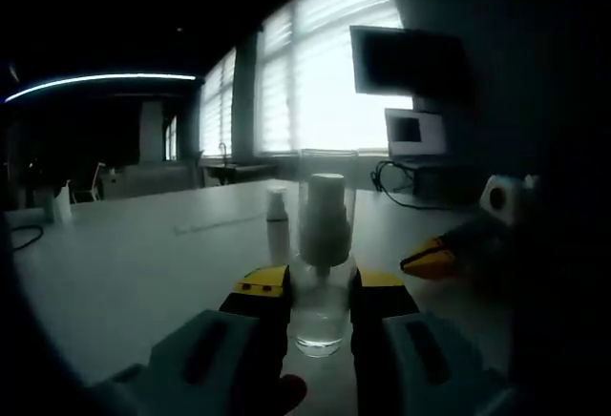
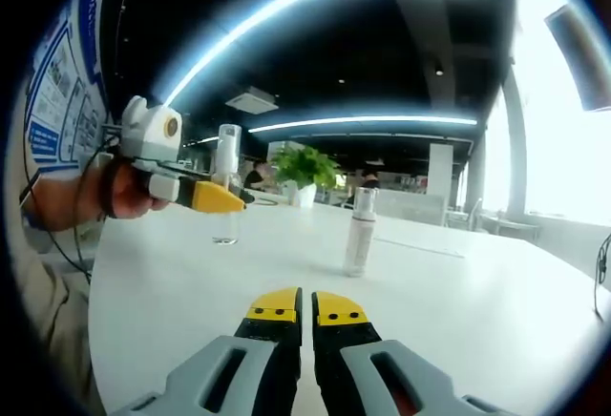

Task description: Clamp pump bottle remove cover press pump head put on cover

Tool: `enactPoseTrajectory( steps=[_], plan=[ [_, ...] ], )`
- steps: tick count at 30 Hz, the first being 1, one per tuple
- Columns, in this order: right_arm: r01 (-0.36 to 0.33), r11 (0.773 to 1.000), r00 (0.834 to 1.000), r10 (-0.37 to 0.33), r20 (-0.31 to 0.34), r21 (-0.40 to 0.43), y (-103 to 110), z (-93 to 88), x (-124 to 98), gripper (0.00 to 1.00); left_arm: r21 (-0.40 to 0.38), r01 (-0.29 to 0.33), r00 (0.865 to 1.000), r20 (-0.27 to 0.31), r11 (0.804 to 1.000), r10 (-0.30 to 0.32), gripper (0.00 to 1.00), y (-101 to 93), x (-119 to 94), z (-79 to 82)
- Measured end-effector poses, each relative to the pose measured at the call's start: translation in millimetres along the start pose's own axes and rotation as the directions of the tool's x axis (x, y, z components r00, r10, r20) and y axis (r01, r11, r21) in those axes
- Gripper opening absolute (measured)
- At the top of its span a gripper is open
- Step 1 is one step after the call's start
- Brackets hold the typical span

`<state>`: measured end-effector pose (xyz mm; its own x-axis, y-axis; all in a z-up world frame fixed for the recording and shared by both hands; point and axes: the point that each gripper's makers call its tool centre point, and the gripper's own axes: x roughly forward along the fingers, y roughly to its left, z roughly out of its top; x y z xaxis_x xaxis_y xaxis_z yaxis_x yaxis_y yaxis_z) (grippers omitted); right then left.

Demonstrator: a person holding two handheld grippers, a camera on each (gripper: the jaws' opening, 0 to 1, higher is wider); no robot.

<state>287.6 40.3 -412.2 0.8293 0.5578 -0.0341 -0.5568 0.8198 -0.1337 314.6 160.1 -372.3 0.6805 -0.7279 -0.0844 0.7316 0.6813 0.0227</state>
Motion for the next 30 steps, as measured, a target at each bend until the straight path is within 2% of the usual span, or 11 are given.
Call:
enactPoseTrajectory(
  steps=[9, 14, 17, 30],
  plan=[
    [-0.002, 1.0, 1.0, 0.002, -0.002, 0.003, -0.1, -0.7, 0.4, 0.0, -0.017, 0.03, 0.999, 0.016, 0.999, -0.03, 0.16, -8.4, -10.1, -5.8],
    [0.002, 1.0, 1.0, -0.002, -0.001, 0.004, -0.1, -0.1, -0.2, 0.0, 0.005, 0.065, 0.997, 0.032, 0.998, -0.065, 0.16, -13.8, -16.0, -7.6],
    [0.001, 1.0, 1.0, -0.001, 0.0, 0.005, -0.6, -0.2, -0.1, 0.0, -0.025, 0.09, 0.995, 0.047, 0.996, -0.089, 0.16, -18.1, -17.5, -6.2],
    [0.003, 1.0, 1.0, -0.003, -0.003, 0.005, -0.5, -0.7, 0.3, 0.0, 0.011, 0.153, 0.988, -0.015, 0.988, -0.153, 0.16, -42.1, -21.4, -23.1]
  ],
)
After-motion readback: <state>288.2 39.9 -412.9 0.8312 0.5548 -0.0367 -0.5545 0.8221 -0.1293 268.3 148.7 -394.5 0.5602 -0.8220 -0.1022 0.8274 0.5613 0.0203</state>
